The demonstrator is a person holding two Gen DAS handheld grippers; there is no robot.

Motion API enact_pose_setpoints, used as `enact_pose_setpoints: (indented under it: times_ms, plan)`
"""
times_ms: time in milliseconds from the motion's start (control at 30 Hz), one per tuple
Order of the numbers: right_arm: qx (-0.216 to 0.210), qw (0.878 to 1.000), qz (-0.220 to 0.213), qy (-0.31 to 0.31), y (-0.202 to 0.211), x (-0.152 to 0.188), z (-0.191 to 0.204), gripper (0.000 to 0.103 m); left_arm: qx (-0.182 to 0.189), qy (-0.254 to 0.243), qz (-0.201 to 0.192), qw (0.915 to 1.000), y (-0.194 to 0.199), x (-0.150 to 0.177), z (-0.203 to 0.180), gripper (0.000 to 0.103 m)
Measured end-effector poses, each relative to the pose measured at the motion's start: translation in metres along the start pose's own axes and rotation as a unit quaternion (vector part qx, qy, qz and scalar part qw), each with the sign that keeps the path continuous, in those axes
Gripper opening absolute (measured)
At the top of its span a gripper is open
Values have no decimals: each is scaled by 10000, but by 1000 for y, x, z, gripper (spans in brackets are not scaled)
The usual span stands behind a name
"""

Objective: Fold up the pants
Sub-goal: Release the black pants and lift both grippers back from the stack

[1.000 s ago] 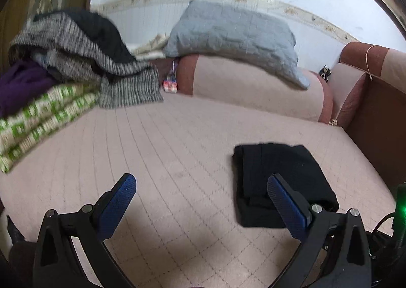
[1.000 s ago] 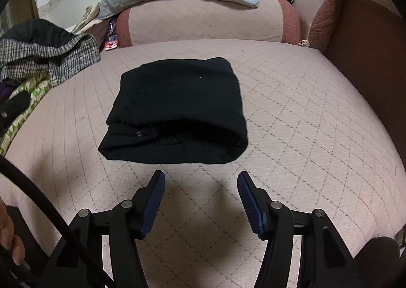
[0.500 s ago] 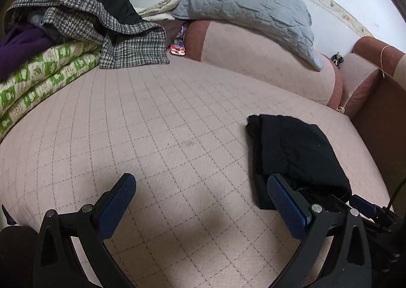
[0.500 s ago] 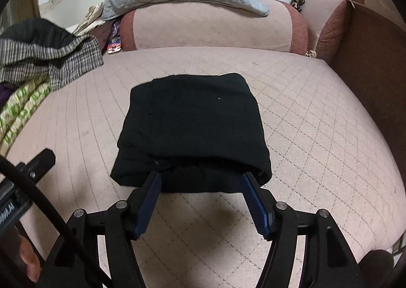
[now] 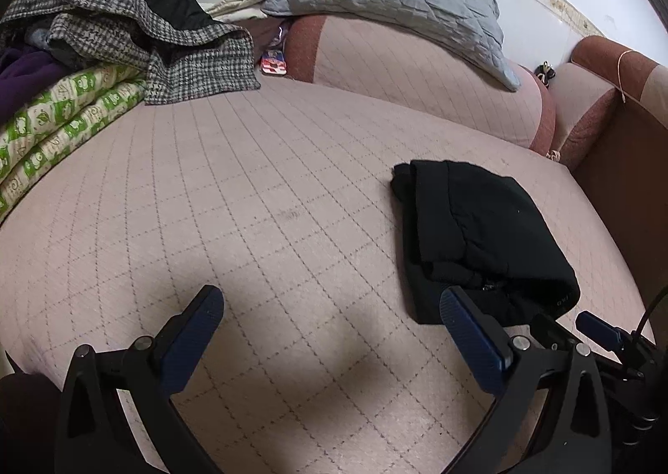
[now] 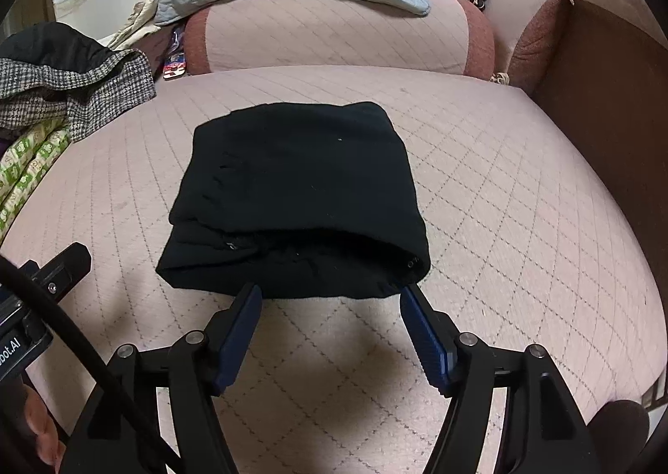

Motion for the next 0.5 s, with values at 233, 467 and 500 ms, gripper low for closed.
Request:
enact_pose_setpoints:
  times_ms: [233, 467, 500]
  plan:
    - [-2, 10000, 42, -35, -4, 2, -2, 74, 8, -17, 96, 10000, -5, 2, -2, 103]
    - [-39, 9999, 114, -6, -8, 5, -3, 75, 57, -24, 185, 9998, -9, 4, -4, 103]
    - [-47, 9999, 117, -10, -8, 5, -3, 75, 84, -25, 205, 9998, -10, 4, -4, 103]
Point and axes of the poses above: each gripper's, at about its wrist camera, not at the fingertips, and y roughly against the way its jaws point, z to its left, x to its underside, the point moved 1 cm from there along -y, roughly the way its jaws point, and after that the axes turned 9 degrees about -y, right-handed, at the moved point
